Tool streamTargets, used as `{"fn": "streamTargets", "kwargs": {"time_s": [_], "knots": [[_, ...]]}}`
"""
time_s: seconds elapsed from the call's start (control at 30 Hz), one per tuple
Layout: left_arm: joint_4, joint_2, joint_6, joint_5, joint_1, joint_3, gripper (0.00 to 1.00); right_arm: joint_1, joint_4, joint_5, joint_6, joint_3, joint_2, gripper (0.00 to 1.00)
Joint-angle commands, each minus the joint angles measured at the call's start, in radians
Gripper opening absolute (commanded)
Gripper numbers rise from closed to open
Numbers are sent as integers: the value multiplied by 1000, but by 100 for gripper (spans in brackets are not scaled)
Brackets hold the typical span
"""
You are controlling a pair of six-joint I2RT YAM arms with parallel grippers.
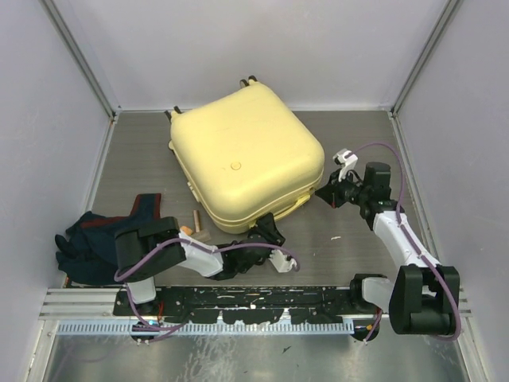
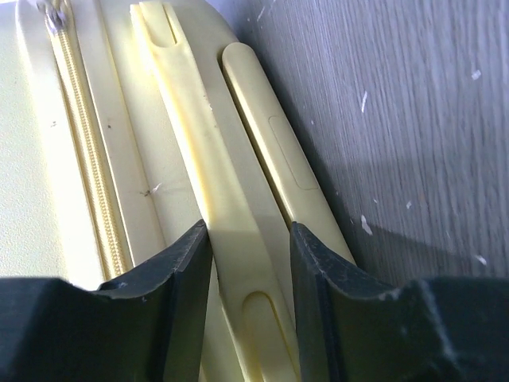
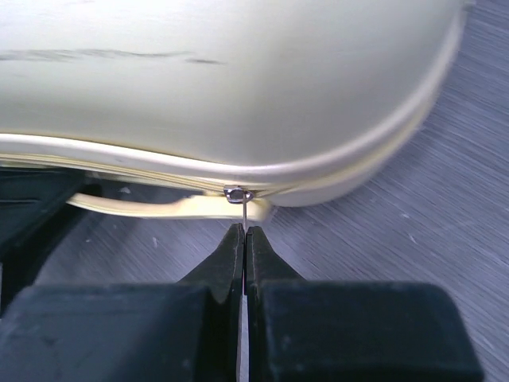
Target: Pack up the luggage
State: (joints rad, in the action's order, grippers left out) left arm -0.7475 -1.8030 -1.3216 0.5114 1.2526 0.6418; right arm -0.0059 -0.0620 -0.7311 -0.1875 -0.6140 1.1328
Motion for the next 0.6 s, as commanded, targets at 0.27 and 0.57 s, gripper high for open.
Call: {"fn": "streamTargets", "kwargs": {"time_s": [0.27,0.57], "knots": [[313,135,202,31,10,114,11,-80,16,-73,-84,-60,32,1],[567,72,442,45,12,340,30,-35,27,-54,-64,-50,14,0]]}}
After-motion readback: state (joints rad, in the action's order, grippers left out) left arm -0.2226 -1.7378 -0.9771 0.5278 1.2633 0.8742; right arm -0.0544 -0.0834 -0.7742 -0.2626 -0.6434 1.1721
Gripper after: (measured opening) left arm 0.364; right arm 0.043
